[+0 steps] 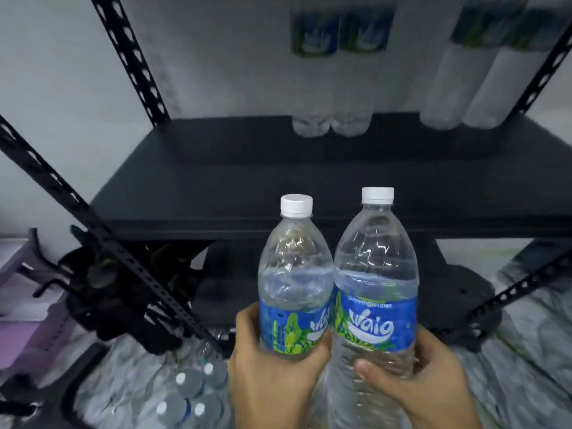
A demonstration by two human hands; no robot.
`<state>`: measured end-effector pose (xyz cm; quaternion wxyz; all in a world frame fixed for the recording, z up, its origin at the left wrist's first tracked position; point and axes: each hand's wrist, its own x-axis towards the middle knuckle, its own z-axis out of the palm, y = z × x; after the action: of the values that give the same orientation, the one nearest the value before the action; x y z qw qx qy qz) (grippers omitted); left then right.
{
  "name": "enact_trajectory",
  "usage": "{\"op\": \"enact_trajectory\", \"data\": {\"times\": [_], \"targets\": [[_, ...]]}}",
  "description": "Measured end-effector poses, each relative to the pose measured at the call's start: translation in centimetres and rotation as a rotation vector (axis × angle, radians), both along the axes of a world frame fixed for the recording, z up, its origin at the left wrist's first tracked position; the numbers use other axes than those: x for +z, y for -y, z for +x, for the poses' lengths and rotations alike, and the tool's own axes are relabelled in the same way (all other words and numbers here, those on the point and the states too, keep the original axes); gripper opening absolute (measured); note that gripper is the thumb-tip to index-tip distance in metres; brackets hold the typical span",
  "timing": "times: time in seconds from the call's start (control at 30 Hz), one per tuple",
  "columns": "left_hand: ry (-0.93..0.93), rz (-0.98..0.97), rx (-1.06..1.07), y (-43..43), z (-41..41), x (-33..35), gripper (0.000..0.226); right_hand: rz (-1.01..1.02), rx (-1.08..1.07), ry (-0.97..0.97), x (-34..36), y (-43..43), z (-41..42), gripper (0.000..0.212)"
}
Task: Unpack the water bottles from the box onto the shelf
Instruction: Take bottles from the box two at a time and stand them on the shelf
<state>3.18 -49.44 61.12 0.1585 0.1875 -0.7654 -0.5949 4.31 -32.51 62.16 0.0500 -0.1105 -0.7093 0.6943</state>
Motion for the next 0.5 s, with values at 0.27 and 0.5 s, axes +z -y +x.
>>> {"op": "enact_trajectory", "data": {"times": [0.27, 0.5], "targets": [[-0.154, 0.038, -0.029, -1.3, -5.1, 9.8, 0.063, 0.062, 0.045, -0.187, 9.7, -1.0, -5.3, 0.052], [-0.249, 0.028, -0.056, -2.4, -9.9, 14.5, 0.066, 0.094, 0.046, -0.304, 14.4, -2.3, -9.8, 0.053]]}}
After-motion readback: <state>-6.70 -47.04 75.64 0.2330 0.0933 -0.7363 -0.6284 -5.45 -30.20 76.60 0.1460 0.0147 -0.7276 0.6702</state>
